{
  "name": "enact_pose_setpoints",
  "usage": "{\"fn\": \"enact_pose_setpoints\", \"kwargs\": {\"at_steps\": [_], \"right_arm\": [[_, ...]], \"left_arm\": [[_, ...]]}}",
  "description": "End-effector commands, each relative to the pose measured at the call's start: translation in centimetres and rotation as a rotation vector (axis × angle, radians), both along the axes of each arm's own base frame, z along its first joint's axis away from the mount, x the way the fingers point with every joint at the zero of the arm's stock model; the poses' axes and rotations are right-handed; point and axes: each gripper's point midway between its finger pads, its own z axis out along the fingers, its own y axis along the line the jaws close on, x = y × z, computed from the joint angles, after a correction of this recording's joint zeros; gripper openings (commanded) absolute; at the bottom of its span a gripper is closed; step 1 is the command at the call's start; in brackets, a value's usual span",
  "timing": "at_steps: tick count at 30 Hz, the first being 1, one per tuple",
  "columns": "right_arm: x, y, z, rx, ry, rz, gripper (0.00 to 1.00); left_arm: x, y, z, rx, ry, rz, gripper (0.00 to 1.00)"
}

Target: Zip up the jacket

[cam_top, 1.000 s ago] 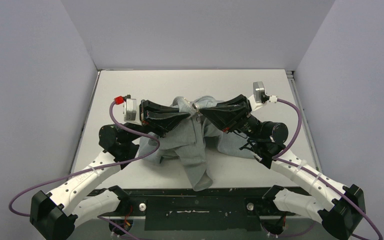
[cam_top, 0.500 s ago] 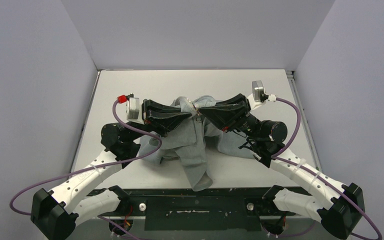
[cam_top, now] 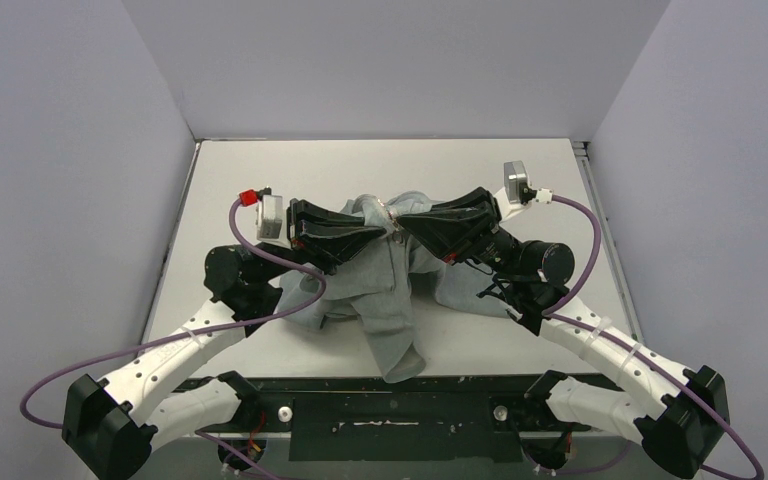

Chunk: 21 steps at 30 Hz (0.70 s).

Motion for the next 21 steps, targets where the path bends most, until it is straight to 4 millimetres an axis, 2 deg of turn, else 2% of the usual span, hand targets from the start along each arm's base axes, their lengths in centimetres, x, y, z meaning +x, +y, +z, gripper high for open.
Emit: {"fn": "enact_pose_setpoints", "kwargs": {"at_steps": [1, 11, 21], "right_arm": [[-2.2, -2.0, 4.8, 0.118, -0.138, -0.002, 0.0], [-2.3, -2.3, 4.4, 0.088, -0.135, -0.023, 0.0], [-2.5, -2.1, 4.4, 0.087, -0.137, -0.007, 0.0]], "left_arm": [[-1.2, 0.9, 2.6, -0.055, -0.085, 0.012, 0.0], [-0.8, 3.1, 4.6, -0.158, -0.093, 0.123, 0.0], [-0.8, 2.4, 4.2, -0.135, -0.088, 0.093, 0.0]]}}
